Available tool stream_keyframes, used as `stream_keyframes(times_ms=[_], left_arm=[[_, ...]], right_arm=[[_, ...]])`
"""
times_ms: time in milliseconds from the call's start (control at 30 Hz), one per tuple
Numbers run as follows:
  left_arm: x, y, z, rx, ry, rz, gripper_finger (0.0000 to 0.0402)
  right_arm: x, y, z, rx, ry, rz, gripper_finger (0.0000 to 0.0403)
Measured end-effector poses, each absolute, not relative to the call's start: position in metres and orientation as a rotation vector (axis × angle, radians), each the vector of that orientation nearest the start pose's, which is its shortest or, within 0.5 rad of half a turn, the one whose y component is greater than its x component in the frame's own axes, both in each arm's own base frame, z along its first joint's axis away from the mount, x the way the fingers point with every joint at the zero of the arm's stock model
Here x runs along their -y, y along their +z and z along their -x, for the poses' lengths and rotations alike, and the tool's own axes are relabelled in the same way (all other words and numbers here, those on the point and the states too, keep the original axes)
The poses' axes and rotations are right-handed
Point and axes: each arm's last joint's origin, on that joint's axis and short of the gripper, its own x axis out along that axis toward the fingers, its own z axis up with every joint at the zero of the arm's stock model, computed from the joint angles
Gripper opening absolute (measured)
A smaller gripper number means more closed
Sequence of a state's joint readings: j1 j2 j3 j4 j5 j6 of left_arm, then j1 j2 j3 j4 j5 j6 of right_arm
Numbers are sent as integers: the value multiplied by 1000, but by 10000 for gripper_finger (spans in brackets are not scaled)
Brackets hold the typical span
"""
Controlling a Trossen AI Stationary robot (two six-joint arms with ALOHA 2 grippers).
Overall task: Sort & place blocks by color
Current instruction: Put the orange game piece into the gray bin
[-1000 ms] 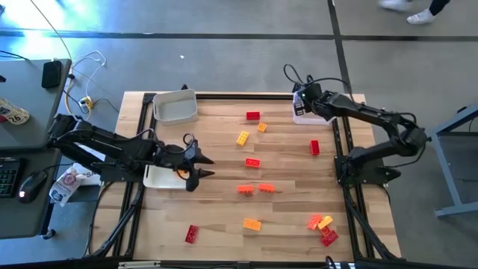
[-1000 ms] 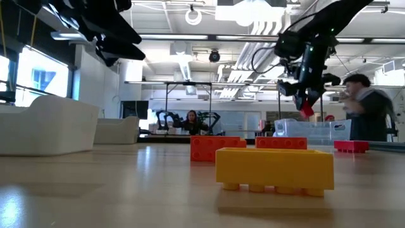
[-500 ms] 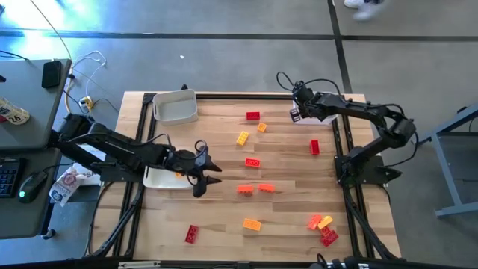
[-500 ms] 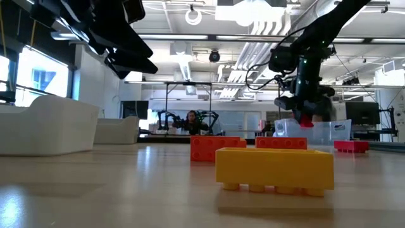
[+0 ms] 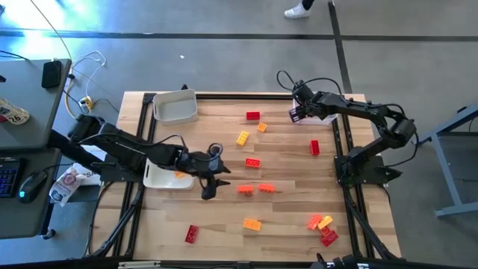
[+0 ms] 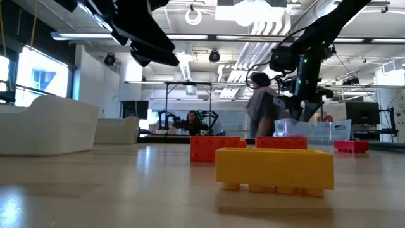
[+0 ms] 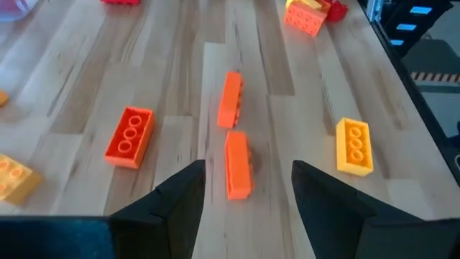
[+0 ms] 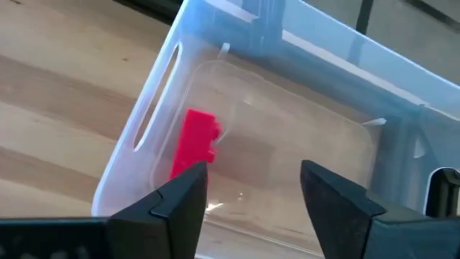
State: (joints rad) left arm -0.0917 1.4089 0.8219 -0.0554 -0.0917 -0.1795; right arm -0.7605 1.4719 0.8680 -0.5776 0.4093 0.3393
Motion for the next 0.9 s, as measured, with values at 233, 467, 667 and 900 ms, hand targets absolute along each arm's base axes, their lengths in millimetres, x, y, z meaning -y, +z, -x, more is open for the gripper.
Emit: stream_keyframes(times_ms=[233,467,667,900], left_arm=[[25,212,-306,-676,62,109,195],[29,195,-318,-736,67,97,195],[30,180,-325,-757,121,67,195],[31,167,-333,-752,124,66,195]], right_arm=[[188,200,-183,-989,-1193,-501,213],[178,224,-182,-850,-1152,-525,213],[165,238,-184,-780,-1106,-519,213],[152,242,-194,-751,-1048,-499,213]])
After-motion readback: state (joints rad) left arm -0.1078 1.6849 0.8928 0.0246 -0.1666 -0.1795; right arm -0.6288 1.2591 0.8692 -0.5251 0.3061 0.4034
